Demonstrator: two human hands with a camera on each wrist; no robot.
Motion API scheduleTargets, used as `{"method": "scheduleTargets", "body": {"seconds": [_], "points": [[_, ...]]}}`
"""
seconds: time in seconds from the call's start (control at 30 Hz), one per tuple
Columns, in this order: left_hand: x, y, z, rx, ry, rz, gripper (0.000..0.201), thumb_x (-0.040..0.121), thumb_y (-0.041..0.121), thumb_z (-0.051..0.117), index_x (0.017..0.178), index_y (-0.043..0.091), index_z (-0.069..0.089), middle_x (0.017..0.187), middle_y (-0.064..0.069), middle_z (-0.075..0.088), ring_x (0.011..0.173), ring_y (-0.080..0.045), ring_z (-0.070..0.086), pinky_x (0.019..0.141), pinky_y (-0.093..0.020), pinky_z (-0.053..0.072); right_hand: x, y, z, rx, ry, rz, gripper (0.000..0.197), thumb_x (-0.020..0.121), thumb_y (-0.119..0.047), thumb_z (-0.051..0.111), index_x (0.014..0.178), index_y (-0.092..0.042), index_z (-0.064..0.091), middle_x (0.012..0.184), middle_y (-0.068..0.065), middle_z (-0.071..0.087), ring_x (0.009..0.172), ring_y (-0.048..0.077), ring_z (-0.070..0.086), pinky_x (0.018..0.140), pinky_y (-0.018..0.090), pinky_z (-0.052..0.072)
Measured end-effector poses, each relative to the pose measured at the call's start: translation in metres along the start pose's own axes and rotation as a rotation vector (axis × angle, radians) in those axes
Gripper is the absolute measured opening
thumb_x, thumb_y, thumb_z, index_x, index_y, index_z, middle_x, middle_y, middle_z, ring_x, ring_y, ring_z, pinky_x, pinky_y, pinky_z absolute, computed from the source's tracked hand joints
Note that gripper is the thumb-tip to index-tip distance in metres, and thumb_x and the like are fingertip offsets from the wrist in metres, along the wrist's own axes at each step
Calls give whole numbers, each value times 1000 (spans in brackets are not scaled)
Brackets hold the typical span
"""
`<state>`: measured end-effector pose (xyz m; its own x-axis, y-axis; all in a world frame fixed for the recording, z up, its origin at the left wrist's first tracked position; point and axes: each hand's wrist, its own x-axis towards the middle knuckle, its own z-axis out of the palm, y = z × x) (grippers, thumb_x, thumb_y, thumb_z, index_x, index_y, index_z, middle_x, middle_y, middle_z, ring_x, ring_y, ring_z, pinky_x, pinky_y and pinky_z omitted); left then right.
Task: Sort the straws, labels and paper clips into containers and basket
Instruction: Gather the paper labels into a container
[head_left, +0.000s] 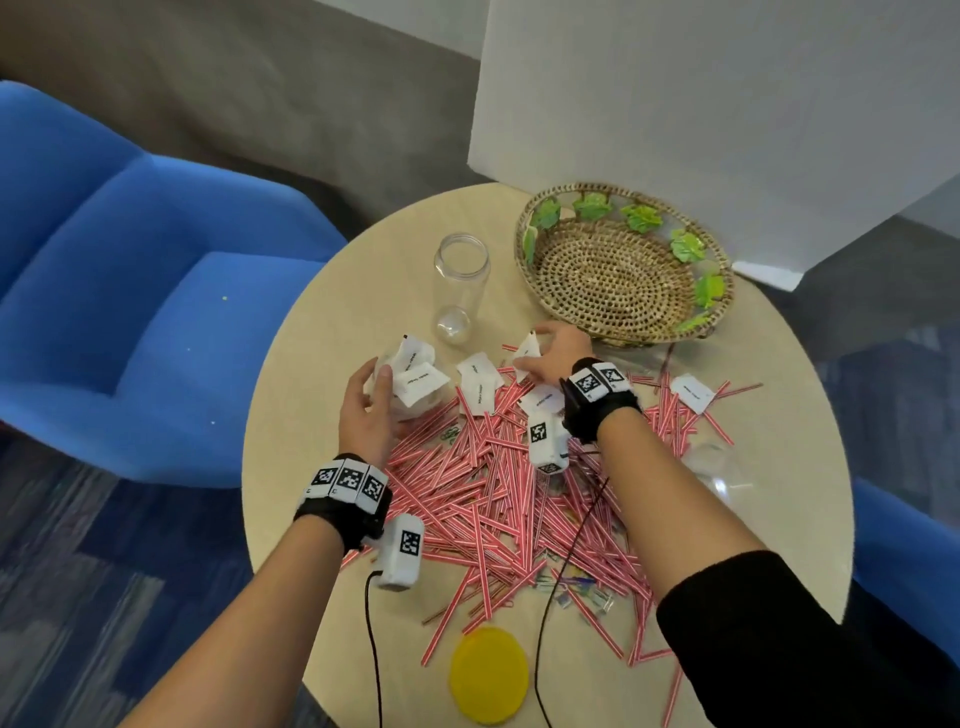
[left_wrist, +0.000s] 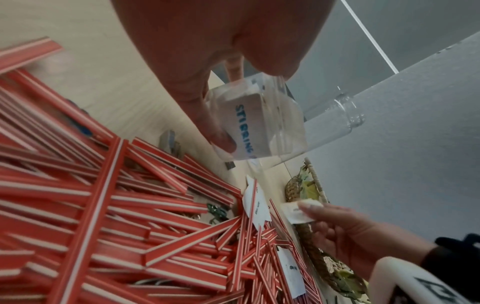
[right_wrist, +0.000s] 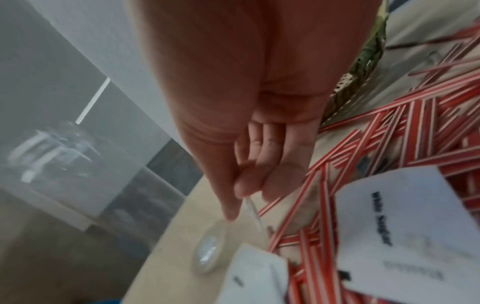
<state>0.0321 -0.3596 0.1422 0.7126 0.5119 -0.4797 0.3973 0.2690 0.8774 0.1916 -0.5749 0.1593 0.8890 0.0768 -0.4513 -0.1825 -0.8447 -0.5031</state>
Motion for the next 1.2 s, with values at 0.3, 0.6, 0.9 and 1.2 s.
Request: {"method": "scheduleTargets", "body": {"seconds": [0.3,0.6,0.9,1.2], "points": [[-4,-3,-1,7,-9,-22,45,93,54,59,130,28,56,108,0,62,101,-21,65,79,-56,60,-27,-26,51,-165,-144,-105,64,66,-33,87,121,-14,61,115,6,66,105,25,63,81,26,47],[-7,0,0,9,-26,-16,60,76,71,59,124,36,57,109,1,63,104,-25,66,79,-56,60,-31,-35,60,-212,-16,-171,28,71,-24,81,95,-17,69,102,8,66,94,28,64,74,30,50],[-11,-8,16,46,-52,-10,63,72,78,59,122,39,60,112,-8,69,101,-25,69,86,-55,58,-42,16,14,192,40,148,70,66,-20,91,128,-13,59,105,6,68,92,20,66,68,22,50],[-22,-15,42,66,-171,-9,51,68,85,61,109,56,61,121,-6,66,109,-26,66,90,-55,56,-52,29,14,-90,89,199,65,72,-21,86,131,-8,61,128,11,64,120,26,59,99,32,49]]}}
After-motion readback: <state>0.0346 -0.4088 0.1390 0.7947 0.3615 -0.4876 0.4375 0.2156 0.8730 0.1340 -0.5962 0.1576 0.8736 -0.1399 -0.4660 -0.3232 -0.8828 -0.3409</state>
